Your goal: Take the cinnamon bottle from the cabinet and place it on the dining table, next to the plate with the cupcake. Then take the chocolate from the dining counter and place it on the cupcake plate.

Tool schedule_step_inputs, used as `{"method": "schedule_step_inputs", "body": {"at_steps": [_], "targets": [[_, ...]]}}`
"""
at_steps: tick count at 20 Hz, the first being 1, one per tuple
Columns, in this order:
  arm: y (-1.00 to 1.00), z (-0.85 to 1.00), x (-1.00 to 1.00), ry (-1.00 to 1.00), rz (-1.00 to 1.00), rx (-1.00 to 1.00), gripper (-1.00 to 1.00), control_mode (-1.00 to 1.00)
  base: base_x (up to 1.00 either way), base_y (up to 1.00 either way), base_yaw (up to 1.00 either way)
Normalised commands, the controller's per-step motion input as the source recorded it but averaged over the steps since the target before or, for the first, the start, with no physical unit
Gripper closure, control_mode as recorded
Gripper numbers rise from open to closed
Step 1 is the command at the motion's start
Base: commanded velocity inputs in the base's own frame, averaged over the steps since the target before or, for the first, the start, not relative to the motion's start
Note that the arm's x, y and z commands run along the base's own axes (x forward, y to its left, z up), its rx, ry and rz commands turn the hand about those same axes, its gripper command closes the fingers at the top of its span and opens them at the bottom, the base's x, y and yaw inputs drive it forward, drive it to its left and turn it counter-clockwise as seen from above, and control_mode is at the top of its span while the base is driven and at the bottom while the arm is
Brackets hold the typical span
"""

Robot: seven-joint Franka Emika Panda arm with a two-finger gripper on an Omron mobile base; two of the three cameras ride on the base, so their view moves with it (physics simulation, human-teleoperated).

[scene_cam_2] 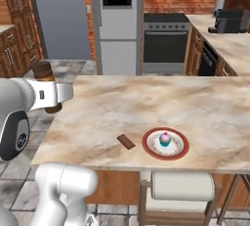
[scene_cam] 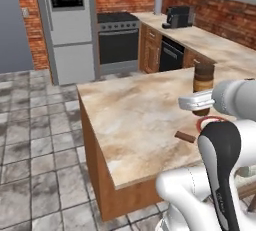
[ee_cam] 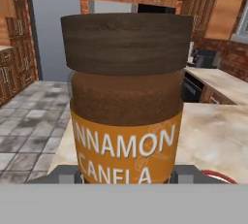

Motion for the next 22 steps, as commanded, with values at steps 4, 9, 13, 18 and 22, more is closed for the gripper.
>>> {"method": "schedule_step_inputs", "body": {"at_steps": [4,9,13,18,22], "targets": [[0.00,0.00,0.00,0.00,0.00,0.00,1.00,1.00,0.72,-0.14,0.23],[0.00,-0.05,0.00,0.02,0.00,0.00,1.00,-1.00,0.26,-0.37,0.14],[-0.39,-0.44,0.13,0.06,-0.11,0.03,1.00,-1.00,0.00,0.00,0.00],[-0.27,-0.45,0.77,0.06,-0.60,0.00,1.00,-1.00,0.00,0.00,0.00],[-0.01,-0.41,0.64,0.01,-0.74,0.00,1.00,-1.00,0.00,0.00,0.00]]}}
